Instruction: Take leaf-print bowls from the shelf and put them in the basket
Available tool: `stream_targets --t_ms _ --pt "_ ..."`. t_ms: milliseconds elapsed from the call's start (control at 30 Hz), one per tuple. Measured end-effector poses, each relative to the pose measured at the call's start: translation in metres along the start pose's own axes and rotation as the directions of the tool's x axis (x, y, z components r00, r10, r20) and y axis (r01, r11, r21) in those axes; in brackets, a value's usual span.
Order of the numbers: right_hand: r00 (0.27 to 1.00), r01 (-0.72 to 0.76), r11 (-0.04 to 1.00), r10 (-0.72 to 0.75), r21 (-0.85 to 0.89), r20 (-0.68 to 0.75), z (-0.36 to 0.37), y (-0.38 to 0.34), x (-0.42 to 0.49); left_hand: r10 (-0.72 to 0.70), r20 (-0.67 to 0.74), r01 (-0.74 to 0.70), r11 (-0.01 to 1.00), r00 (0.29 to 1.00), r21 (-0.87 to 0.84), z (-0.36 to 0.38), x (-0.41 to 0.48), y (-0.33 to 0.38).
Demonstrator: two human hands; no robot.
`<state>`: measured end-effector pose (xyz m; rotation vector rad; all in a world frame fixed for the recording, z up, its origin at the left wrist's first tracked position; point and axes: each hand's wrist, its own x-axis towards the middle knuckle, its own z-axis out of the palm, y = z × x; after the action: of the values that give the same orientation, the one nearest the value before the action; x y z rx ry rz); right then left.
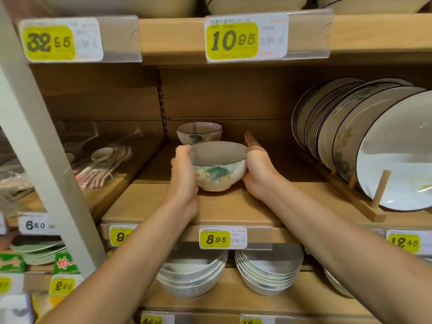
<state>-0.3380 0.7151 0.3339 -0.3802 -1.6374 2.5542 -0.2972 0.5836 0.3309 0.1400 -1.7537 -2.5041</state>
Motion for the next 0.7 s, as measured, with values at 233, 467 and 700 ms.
stream_targets --t_ms 233,467,700 --pt "0.950 0.299 0.953 -0.292 -0.054 0.111 0.053 -0.047 0.042 0.150 0.083 -0.145 0.988 0.985 -0.061 0.013 0.064 0.063" --pt "0.953 0.292 0.955 -0.286 -0.050 0.097 0.081 -0.056 0.102 0.243 0.131 -0.252 0.966 0.961 0.064 0.027 0.150 0.066" --pt "0.958 0.286 0.951 -0.281 -0.119 0.059 0.089 -0.051 0.150 0.235 0.152 -0.248 0.966 0.960 0.073 0.023 0.201 0.056"
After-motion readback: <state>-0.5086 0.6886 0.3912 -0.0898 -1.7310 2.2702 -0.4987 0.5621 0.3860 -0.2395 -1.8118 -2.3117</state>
